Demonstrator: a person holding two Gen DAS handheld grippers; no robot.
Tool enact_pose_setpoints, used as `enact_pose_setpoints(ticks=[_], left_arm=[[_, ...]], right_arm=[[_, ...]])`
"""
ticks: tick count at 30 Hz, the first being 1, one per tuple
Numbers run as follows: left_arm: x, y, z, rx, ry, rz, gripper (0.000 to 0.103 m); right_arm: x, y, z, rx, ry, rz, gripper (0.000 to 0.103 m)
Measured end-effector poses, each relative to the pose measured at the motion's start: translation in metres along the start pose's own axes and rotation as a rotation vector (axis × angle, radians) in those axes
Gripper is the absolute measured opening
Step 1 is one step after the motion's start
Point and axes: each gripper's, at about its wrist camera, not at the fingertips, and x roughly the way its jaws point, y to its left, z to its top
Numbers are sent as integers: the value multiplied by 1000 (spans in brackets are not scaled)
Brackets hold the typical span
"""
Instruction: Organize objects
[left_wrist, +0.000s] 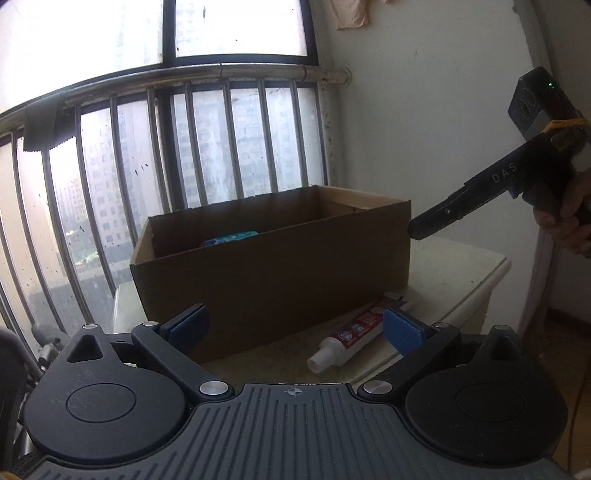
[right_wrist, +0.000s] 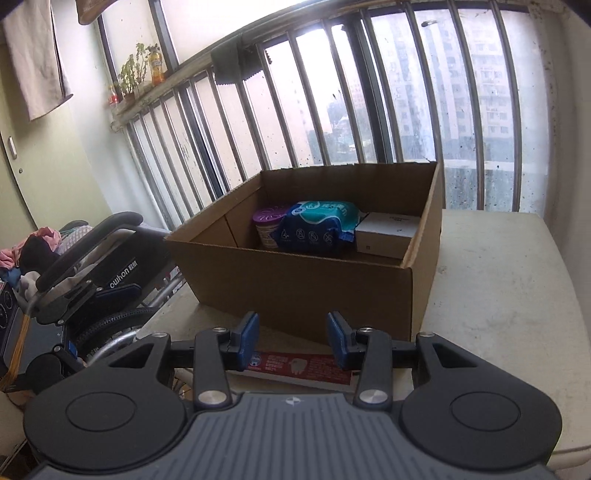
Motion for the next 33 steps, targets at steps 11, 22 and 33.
enact_pose_setpoints(ticks=[11,22,33], left_arm=[[73,-8,-3,68,112,-244,80],[116,4,-13,129,196,-395,67],[137,34,-14,30,213,-537,36]], right_arm=[[31,-4,-35,-77,80,43,44],[49,-11,-35,-211,118,144,58],[63,-33,-37,-148,95,191,62]])
